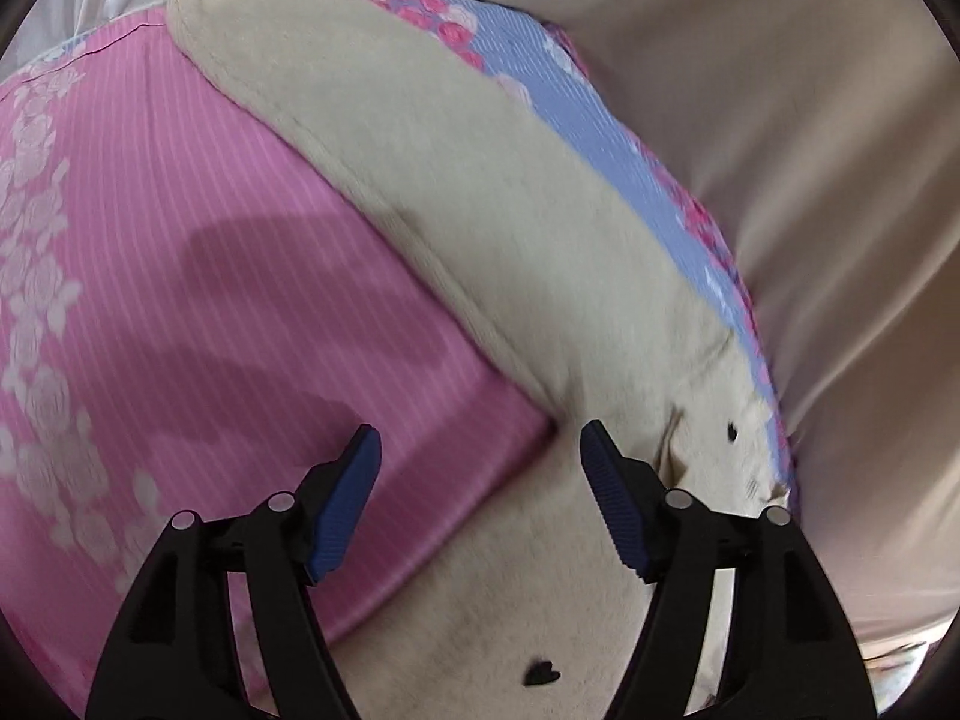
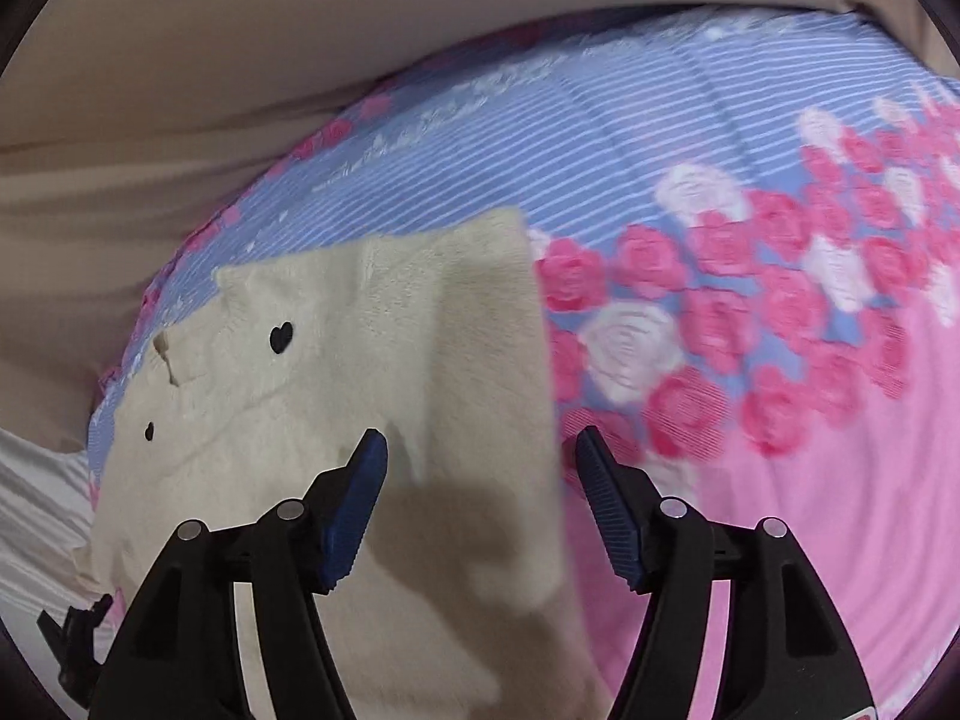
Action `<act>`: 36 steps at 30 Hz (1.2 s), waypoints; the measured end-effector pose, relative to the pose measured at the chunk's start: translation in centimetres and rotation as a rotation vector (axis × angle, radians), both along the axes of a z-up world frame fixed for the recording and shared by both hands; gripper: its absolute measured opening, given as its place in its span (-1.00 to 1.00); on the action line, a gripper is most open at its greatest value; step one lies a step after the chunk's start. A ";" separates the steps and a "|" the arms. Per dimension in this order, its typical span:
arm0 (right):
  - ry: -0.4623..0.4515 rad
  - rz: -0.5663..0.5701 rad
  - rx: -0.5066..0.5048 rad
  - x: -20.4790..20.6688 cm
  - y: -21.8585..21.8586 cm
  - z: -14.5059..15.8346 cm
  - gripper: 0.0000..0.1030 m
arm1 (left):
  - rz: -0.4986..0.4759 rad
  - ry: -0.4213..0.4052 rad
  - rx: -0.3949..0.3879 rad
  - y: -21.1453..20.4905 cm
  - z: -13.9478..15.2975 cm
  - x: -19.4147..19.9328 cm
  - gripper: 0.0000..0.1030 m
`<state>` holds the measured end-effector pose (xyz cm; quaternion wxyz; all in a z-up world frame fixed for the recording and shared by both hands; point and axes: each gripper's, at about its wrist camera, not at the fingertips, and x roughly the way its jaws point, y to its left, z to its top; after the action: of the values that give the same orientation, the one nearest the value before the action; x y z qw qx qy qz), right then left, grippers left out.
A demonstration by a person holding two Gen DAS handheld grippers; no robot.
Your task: Fold small clothes
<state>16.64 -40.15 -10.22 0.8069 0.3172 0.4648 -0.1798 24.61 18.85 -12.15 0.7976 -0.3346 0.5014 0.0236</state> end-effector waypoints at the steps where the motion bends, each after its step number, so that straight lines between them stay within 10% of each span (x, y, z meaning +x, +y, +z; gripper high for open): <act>1: -0.009 0.023 0.002 0.6 0.2 0.0 0.17 | -0.011 -0.001 0.011 -0.6 0.2 -0.2 0.29; 3: -0.023 0.043 -0.017 1.5 -0.1 0.5 -0.69 | -0.031 -0.011 0.036 -1.4 0.8 -0.4 0.29; 9: -0.106 -0.119 -0.059 -2.7 -6.1 2.4 -0.81 | -0.105 -0.051 0.084 -4.6 2.4 -1.5 0.31; 14: 0.019 0.031 -0.096 -2.0 -4.9 0.5 -0.62 | -0.180 -0.030 0.133 -7.1 1.4 -2.2 0.37; 18: -0.086 0.015 -0.073 -6.2 -3.1 4.3 0.04 | -0.147 -0.017 0.127 -5.3 1.4 -3.9 0.37; 25: 0.015 0.061 0.019 -19.3 3.9 1.1 0.12 | -0.112 0.051 0.153 -0.6 0.5 -10.6 0.44; 32: 0.021 0.110 0.009 -21.5 8.6 -0.7 0.06 | -0.156 0.058 0.182 -1.7 0.1 -14.6 0.52; 34: 0.050 0.154 -0.030 -20.7 8.5 -1.0 -0.88 | -0.180 0.058 0.230 -2.5 0.0 -14.7 0.27; 36: 0.050 0.150 -0.022 -20.3 7.9 -0.4 -0.91 | -0.210 0.071 0.250 -2.7 0.2 -14.5 -0.76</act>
<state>-3.66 -32.28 -10.62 0.8096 0.2680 0.5054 -0.1318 10.08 16.11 -11.96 0.8129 -0.1772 0.5546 0.0140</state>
